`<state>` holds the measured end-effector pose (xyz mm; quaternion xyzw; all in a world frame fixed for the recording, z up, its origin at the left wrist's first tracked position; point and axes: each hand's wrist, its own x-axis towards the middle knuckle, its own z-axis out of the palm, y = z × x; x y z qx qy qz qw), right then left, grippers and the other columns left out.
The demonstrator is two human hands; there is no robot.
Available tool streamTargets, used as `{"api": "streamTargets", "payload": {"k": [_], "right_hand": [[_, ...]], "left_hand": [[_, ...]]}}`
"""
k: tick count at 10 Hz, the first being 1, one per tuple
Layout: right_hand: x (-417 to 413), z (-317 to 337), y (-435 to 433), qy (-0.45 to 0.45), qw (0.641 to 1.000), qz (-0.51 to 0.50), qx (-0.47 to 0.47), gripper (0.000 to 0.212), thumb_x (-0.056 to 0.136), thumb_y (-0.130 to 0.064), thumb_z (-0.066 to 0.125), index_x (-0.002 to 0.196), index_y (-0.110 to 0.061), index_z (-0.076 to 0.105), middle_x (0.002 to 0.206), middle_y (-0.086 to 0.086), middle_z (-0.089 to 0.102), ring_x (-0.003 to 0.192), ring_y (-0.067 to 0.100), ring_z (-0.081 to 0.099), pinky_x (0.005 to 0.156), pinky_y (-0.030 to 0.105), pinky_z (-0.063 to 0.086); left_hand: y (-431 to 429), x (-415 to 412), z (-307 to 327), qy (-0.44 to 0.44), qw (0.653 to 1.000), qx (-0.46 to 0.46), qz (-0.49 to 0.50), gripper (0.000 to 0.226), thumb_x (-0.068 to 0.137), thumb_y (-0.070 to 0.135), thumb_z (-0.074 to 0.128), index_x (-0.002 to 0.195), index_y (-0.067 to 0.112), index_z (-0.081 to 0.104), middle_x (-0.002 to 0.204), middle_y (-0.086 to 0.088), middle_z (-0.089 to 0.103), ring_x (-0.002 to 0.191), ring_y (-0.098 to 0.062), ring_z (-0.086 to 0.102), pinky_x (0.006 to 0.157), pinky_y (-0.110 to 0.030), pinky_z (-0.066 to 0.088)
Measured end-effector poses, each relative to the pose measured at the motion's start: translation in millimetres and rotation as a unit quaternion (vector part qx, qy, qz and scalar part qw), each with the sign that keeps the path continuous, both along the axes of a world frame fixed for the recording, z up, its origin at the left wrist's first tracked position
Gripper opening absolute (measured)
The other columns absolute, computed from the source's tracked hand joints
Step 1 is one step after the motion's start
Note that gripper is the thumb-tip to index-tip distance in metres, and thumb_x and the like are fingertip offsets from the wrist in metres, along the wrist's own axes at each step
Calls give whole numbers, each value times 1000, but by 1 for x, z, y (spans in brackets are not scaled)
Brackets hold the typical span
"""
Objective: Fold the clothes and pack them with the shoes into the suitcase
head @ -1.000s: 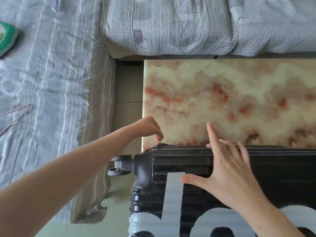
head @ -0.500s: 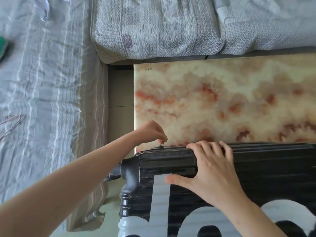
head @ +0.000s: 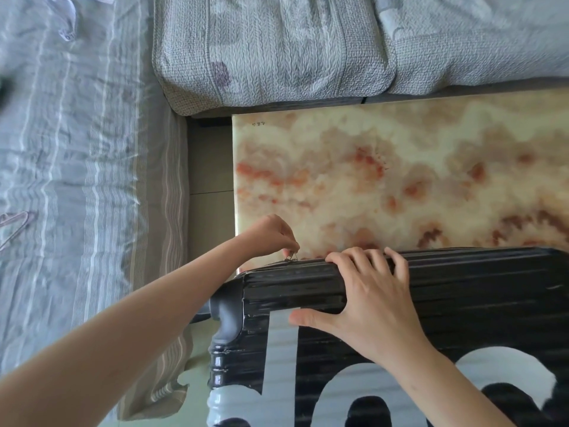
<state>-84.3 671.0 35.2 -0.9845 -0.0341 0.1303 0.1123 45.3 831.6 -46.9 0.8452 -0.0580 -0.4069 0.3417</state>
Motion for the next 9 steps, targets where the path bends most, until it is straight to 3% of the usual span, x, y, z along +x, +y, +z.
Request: {"api": "streamTargets", "payload": {"k": [1,2,3,4,5,6,7,8,9], "right_hand": [[0,-1,0,-2,1000,1,2,103,59,-101,17,114,-25,60,107,-9,59,105,22,54,108,52,26],[-1,0,-1,1,1000,3,3,104,59,-101,16,115,-25,59,109,-9,58,107,21,53,109,51,24],[0,0,-2,9,1000,5,-1,106,57,-102,13,118,-26,57,112,-10,57,110,20,51,111,50,21],[1,0,-2,32,999,14,-12,108,56,-102,12,124,-28,52,119,-12,52,115,19,46,113,48,16],[2,3,-2,54,998,26,-34,113,54,-102,7,131,-28,45,129,-11,46,122,18,40,115,47,12],[5,8,-1,80,996,31,-41,119,51,-101,4,137,-26,39,138,-8,40,128,21,35,115,48,12],[6,14,1,99,994,27,-38,116,53,-100,11,138,-26,38,141,-4,38,131,23,33,114,49,13],[8,26,-2,189,982,23,6,106,65,-93,31,148,-27,22,154,-1,16,142,25,14,115,53,6],[14,53,-17,206,975,5,78,96,78,-76,50,151,-34,4,158,-4,-10,145,26,-6,115,52,0]], "left_hand": [[2,0,0,5,1000,-4,-1,13,83,17,67,78,7,74,63,5,67,54,-10,44,41,-11,31],[8,-1,3,16,1000,-20,1,12,84,20,68,81,10,73,64,8,67,57,-10,46,50,-13,34],[17,-3,12,47,998,-32,0,15,87,26,67,97,15,70,76,4,71,64,-2,56,65,-17,39],[29,-7,20,51,998,1,22,32,89,34,64,117,19,61,94,1,72,97,-14,63,87,-27,43],[33,-26,45,-22,998,15,61,32,95,30,55,124,17,56,103,2,67,103,-23,63,89,-32,46],[29,-65,75,-67,997,15,21,28,99,28,46,124,22,57,115,3,62,107,-15,58,90,-26,44],[25,-106,90,-155,981,103,-48,40,104,32,28,141,25,39,139,6,47,127,-14,42,106,-30,30],[23,-121,98,-190,956,203,-96,43,104,31,23,147,30,26,146,8,36,136,-15,30,113,-40,18],[14,-108,129,-147,972,180,-47,46,101,39,34,146,30,29,148,1,35,133,-22,38,111,-49,26]]}}
